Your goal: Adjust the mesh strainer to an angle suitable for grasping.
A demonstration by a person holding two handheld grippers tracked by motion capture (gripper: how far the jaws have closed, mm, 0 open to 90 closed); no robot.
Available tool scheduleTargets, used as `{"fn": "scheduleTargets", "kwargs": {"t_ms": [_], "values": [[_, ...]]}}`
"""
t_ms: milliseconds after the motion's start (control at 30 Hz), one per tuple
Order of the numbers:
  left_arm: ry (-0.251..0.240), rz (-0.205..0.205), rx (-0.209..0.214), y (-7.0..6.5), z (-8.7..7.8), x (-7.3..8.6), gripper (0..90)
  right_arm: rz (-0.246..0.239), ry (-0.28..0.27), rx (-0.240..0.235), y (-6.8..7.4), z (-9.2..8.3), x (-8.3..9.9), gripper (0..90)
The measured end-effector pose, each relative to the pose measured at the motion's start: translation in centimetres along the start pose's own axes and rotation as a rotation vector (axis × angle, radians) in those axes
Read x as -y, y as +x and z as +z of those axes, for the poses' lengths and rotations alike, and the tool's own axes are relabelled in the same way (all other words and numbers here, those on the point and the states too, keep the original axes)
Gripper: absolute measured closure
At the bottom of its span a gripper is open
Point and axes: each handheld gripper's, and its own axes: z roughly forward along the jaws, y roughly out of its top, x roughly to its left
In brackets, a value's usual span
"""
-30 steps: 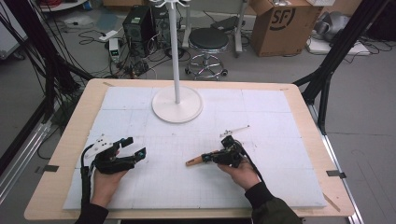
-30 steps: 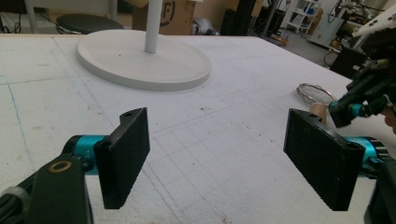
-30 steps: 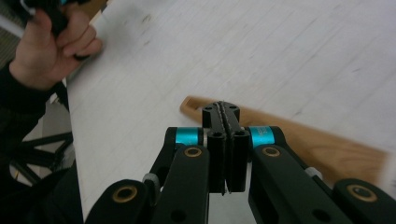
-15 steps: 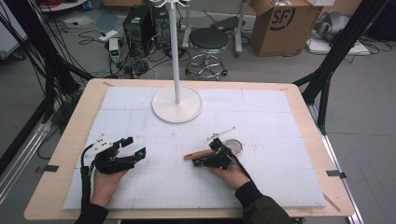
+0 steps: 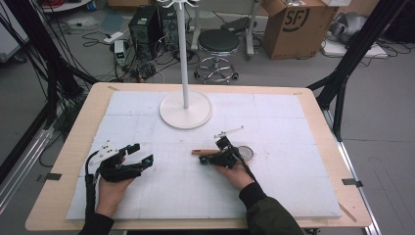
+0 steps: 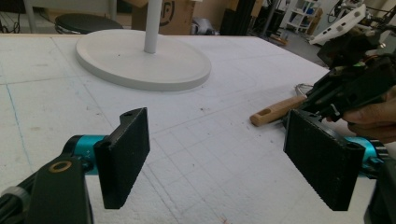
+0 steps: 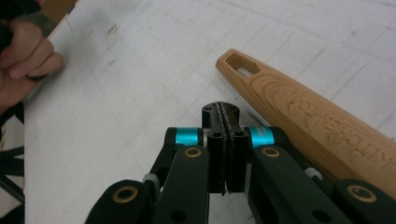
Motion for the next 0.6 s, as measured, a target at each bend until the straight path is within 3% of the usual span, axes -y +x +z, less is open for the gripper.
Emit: {"fn": "scheduleTargets", "kwargs": {"t_ms": [100,433,600], "values": [[0.001,0.000,-0.002,0.0,0.0,0.0,23.1,0.014,-0.016,0.035,-0.4,0.2,-0.6,89.7],[0.000,0.001,-0.001,0.1,0.0,0.0,23.1,0.031,-0.043,0.072,-0.9,0.6,-1.5,89.7],[0.000,-0.001,-0.001,0.0,0.0,0.0,23.1,0.043,-0.069,0.115,-1.2,0.6,-1.9,89.7]]}}
